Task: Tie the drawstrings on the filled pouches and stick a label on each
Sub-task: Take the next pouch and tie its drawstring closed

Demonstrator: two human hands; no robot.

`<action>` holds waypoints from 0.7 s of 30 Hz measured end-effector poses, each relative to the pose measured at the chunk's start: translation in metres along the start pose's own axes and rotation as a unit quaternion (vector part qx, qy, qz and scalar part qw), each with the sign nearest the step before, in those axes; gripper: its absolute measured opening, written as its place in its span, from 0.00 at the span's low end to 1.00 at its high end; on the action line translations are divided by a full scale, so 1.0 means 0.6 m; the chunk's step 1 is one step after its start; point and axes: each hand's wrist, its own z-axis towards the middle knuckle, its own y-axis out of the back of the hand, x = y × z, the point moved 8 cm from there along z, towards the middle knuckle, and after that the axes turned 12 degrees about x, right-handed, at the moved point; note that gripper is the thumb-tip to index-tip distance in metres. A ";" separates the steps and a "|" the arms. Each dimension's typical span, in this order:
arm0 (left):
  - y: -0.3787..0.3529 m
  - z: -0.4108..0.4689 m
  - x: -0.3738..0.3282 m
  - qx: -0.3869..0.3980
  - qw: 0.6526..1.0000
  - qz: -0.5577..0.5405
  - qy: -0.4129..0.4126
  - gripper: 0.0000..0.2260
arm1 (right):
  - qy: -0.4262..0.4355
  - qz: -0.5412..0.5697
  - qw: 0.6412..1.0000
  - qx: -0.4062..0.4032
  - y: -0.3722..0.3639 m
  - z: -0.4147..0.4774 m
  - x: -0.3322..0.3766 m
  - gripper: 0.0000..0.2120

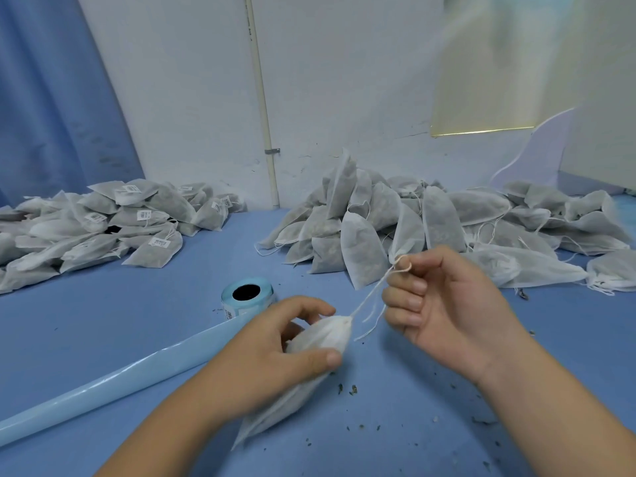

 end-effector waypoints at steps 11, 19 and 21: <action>0.015 0.002 0.004 -0.098 0.994 0.008 0.045 0.17 | 0.202 -0.255 0.937 -0.126 0.010 -0.025 0.052 0.11; 0.023 -0.002 0.032 -0.172 0.968 -0.153 0.099 0.13 | 0.285 -0.694 0.660 0.019 -0.116 -0.048 -0.009 0.03; 0.019 -0.001 0.036 -0.175 0.965 -0.163 0.104 0.17 | 0.270 -0.771 0.575 0.034 -0.127 -0.044 -0.038 0.06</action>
